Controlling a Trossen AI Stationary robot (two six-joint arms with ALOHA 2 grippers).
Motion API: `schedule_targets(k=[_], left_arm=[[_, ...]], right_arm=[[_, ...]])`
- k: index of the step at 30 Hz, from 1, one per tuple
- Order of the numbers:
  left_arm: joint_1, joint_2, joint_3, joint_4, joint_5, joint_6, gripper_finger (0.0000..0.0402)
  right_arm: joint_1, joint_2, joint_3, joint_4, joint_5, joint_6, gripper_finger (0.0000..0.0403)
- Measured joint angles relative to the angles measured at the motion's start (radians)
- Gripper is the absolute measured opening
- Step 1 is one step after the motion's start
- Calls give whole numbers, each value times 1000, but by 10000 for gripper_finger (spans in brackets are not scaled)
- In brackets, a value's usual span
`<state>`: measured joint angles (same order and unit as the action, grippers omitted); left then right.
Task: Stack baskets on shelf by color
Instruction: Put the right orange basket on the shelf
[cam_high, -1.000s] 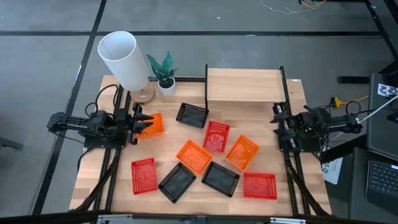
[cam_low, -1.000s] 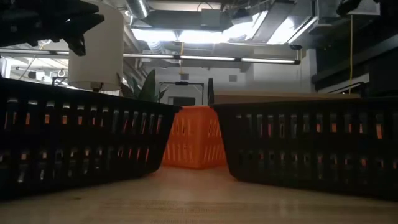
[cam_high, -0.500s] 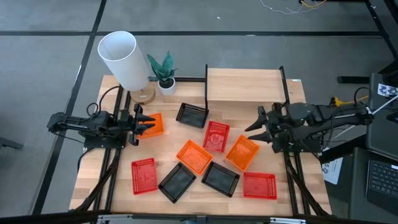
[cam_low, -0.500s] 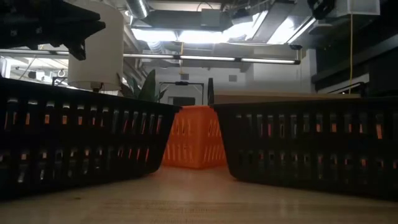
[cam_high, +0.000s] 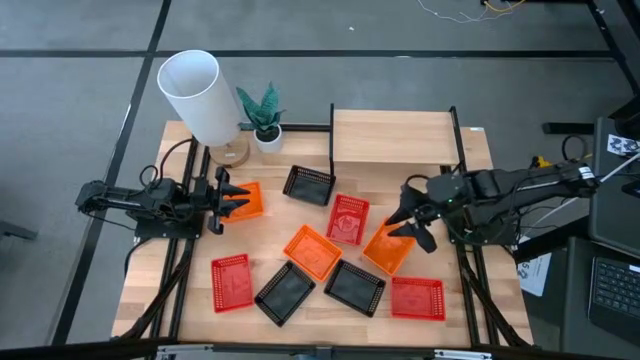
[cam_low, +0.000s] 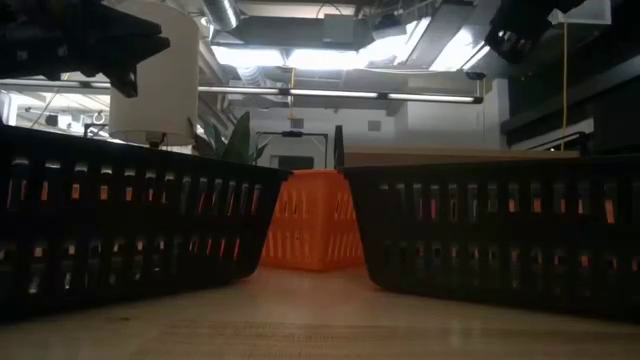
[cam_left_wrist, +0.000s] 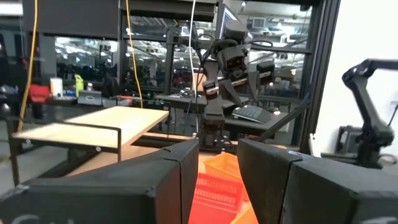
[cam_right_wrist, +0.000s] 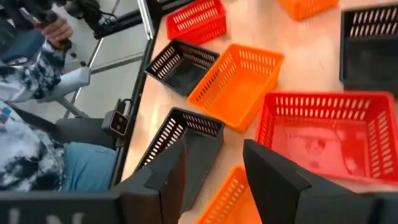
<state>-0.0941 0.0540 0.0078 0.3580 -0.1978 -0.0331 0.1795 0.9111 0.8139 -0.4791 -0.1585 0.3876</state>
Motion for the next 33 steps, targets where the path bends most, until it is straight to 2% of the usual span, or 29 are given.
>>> schedule_targets(k=[6, 11, 14, 17, 22, 27, 33], left_arm=[[0, 0, 0, 8, -2, 91, 103], [0, 0, 0, 68, -2, 200, 105], [0, 0, 0, 103, -3, 247, 103], [0, 0, 0, 116, -3, 266, 104], [0, 0, 0, 118, -3, 305, 104], [0, 0, 0, 118, -3, 317, 105], [0, 0, 0, 118, -3, 316, 103]], right_arm=[[3, 28, 0, -150, 23, 33, 161], [3, 60, -1, -364, 210, 202, 161], [3, 83, -1, -425, 259, 286, 161], [3, 107, -1, -402, 249, 326, 161], [13, 178, -1, -260, 203, 346, 161], [78, 279, -1, -85, 95, 342, 161], [171, 390, -1, -33, 125, 435, 161]])
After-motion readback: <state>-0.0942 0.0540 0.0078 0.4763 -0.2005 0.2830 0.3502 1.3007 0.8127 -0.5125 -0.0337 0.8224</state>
